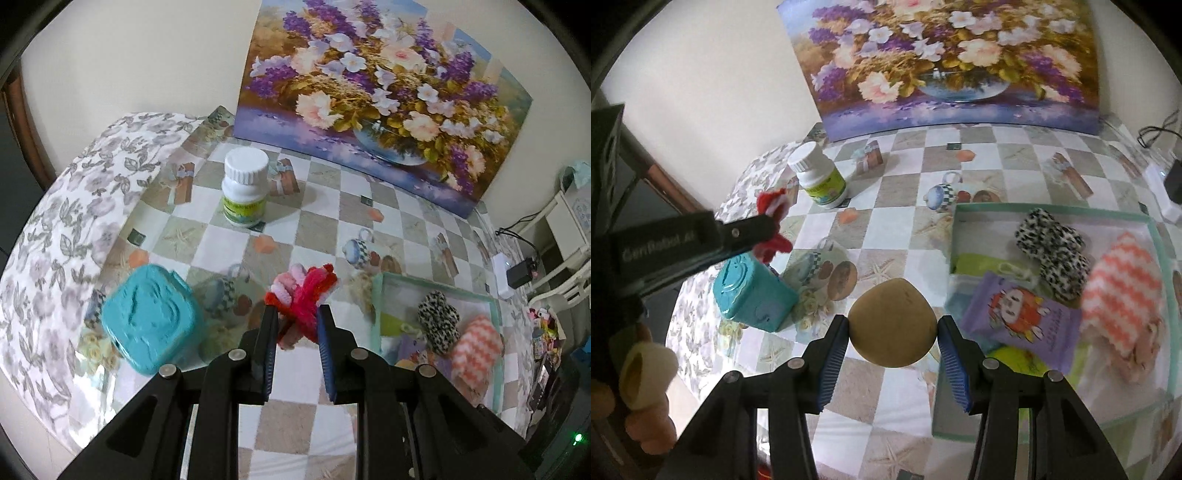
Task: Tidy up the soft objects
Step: 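Carry the sponge and red bow clip into the tray and release both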
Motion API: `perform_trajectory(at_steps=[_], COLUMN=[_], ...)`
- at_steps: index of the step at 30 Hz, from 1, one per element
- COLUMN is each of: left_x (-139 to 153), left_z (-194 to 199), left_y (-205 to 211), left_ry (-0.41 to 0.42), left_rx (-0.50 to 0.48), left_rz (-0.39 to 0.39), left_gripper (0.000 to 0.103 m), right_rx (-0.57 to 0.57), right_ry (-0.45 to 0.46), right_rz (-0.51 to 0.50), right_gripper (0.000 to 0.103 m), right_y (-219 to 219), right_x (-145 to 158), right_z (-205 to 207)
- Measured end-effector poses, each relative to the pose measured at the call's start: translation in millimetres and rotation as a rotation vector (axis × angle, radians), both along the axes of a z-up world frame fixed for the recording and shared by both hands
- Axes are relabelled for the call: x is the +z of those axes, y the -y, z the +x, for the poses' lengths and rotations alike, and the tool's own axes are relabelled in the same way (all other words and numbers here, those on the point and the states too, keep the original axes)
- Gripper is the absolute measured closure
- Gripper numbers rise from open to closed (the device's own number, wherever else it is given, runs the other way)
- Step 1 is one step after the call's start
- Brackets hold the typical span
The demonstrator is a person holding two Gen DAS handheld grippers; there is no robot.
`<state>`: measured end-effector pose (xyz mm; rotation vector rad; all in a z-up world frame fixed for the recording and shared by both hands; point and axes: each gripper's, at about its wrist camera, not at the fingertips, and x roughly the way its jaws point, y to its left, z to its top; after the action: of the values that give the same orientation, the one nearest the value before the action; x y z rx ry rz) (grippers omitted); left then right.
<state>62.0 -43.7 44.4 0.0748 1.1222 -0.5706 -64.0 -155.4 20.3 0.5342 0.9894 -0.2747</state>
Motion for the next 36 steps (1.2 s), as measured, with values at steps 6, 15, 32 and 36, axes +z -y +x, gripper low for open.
perform_trajectory(at_steps=[6,15,32,36], left_x=[-10,-21,-46,-53], left_z=[-26,-80,-147,-158], left_y=[4,32,94,106], left_ry=[-0.013,0.003,0.046,0.057], left_rx=[-0.036,-0.185,-0.468,-0.517], left_rz=[-0.006,0.024,0.094,0.111], left_gripper=[0.081,0.081,0.08,0.08], right_rx=[-0.065,-0.257,-0.614,-0.62], right_ry=[0.0,-0.029,-0.142,-0.148], right_rz=[-0.02,-0.004,0.149,0.147], right_gripper=[0.05,0.05,0.049,0.049], right_y=[10,51,124,125], right_x=[3,-7,-52,-52], right_z=[-25,-72,-134,-136])
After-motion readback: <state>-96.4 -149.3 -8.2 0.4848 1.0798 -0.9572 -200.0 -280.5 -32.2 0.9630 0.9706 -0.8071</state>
